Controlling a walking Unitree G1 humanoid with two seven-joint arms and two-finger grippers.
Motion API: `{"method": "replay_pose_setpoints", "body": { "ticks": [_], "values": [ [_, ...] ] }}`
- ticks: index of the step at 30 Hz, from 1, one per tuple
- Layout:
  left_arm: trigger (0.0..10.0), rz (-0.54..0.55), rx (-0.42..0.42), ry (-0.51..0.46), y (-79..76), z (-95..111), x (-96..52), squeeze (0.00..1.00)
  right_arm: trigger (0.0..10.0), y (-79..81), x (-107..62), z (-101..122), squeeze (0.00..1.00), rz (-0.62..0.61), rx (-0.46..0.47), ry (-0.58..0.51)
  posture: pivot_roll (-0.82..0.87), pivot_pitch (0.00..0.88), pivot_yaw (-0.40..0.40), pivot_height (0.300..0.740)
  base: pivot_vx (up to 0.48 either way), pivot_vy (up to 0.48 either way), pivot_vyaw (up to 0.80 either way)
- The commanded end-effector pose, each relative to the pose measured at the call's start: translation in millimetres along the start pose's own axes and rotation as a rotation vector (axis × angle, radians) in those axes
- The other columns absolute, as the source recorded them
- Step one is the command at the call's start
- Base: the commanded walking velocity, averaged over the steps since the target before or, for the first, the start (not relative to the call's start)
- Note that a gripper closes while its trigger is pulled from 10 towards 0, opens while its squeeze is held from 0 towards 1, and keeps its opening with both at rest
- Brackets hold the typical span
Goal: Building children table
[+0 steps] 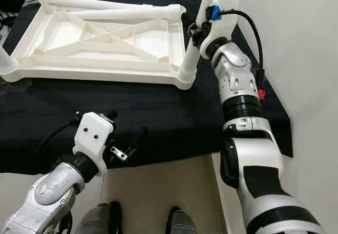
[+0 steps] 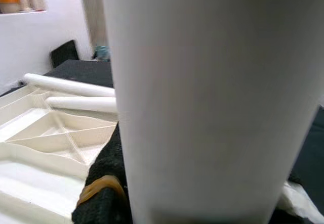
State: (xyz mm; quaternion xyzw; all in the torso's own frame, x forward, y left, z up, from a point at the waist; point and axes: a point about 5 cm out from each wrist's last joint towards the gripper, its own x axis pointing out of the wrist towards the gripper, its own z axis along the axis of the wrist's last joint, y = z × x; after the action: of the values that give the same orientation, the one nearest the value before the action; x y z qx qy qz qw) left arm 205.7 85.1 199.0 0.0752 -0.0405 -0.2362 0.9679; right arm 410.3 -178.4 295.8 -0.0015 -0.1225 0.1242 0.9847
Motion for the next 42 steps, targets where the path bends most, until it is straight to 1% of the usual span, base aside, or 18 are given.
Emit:
{"method": "replay_pose_setpoints", "body": {
  "ticks": [1,3,6,8,9,12,15,17,19,20,23,27,28,30,35,37,41,42],
  "values": [
    [10.0,-0.002,0.001,0.022,-0.5,-4.8,0.0,0.0,10.0,-11.1,-15.2,-54.1,0.0,-0.129,0.027,0.23,0.07,0.259,-0.045,0.74,0.0,0.0,0.0],
    [10.0,0.0,0.003,0.021,-0.2,-4.8,0.0,0.0,10.0,-1.6,-11.7,-55.0,0.0,-0.216,0.008,0.238,0.07,0.259,-0.047,0.74,0.0,0.0,0.0],
    [10.0,0.001,0.002,0.021,-0.1,-4.8,0.1,0.0,10.0,1.5,-11.2,-55.2,0.0,-0.252,-0.007,0.24,0.07,0.258,-0.046,0.74,0.0,0.0,0.0],
    [10.0,0.001,0.004,0.02,-0.1,-4.7,0.5,0.0,10.0,11.1,-9.3,-56.3,0.0,-0.306,-0.016,0.251,0.07,0.258,-0.049,0.74,0.0,0.0,0.0],
    [10.0,0.001,0.004,0.02,-0.1,-4.7,0.5,0.0,10.0,11.1,-9.3,-56.3,0.0,-0.306,-0.016,0.251,0.07,0.258,-0.049,0.74,0.0,0.0,0.0],
    [10.0,0.001,0.005,0.017,-0.2,-4.2,1.2,0.0,10.0,27.6,-5.4,-55.6,0.0,-0.381,-0.022,0.247,0.07,0.258,-0.052,0.74,0.0,0.0,0.0],
    [10.0,0.002,0.004,0.016,-0.1,-4.2,1.1,0.0,10.0,31.9,-4.7,-55.6,0.0,-0.411,-0.02,0.247,0.07,0.254,-0.051,0.74,0.0,0.0,0.0],
    [10.0,0.005,0.004,0.014,0.0,-3.8,1.0,0.0,10.0,43.1,-3.7,-55.6,0.0,-0.494,-0.013,0.243,0.07,0.251,-0.055,0.74,0.0,0.0,0.0],
    [10.0,0.006,0.004,0.013,0.0,-3.6,1.0,0.0,10.0,47.8,-3.5,-55.4,0.0,-0.535,-0.018,0.244,0.07,0.251,-0.055,0.74,0.0,0.0,0.0],
    [10.0,0.007,0.004,0.011,-0.3,-3.3,1.1,0.0,10.0,53.2,-2.4,-54.2,0.0,-0.567,0.012,0.234,0.07,0.248,-0.059,0.74,0.0,0.0,0.0],
    [10.0,0.007,0.004,0.011,-0.5,-3.1,1.2,0.0,10.0,56.5,-1.9,-53.3,0.0,-0.587,0.033,0.229,0.07,0.248,-0.059,0.74,0.0,0.0,0.0],
    [10.0,0.013,0.004,0.009,-0.6,-3.1,1.1,0.0,10.0,71.7,-0.5,-46.3,0.0,-0.713,0.08,0.195,0.07,0.245,-0.068,0.74,0.0,0.0,0.0],
    [10.0,0.015,0.004,0.009,-0.8,-3.1,1.0,0.0,10.0,75.0,-1.2,-44.1,0.0,-0.766,0.068,0.192,0.08,0.243,-0.07,0.74,0.0,0.0,0.0],
    [10.0,0.018,0.003,0.007,-0.9,-2.9,0.9,0.0,10.0,78.8,-1.1,-41.8,0.0,-0.791,0.072,0.18,0.08,0.243,-0.073,0.74,0.0,0.0,0.0],
    [10.0,0.024,0.006,0.004,-0.8,-2.5,0.6,0.0,10.0,90.1,-2.2,-34.7,0.0,-0.917,-0.014,0.17,0.08,0.242,-0.08,0.74,0.0,0.0,0.0],
    [10.0,0.025,0.006,0.004,-0.8,-2.5,0.5,0.0,10.0,91.7,-2.3,-34.4,0.0,-0.926,-0.019,0.172,0.08,0.242,-0.08,0.74,0.0,0.0,0.0],
    [10.0,0.032,0.006,0.008,-0.6,-3.5,0.1,0.0,10.0,115.3,3.1,-26.1,0.0,-0.875,-0.055,0.138,0.08,0.244,-0.087,0.74,0.0,0.0,0.0],
    [10.0,0.032,0.006,0.008,-0.6,-3.5,0.1,0.0,10.0,115.3,3.1,-26.1,0.0,-0.875,-0.055,0.138,0.08,0.244,-0.087,0.74,0.0,0.0,0.0]
  ]
}}
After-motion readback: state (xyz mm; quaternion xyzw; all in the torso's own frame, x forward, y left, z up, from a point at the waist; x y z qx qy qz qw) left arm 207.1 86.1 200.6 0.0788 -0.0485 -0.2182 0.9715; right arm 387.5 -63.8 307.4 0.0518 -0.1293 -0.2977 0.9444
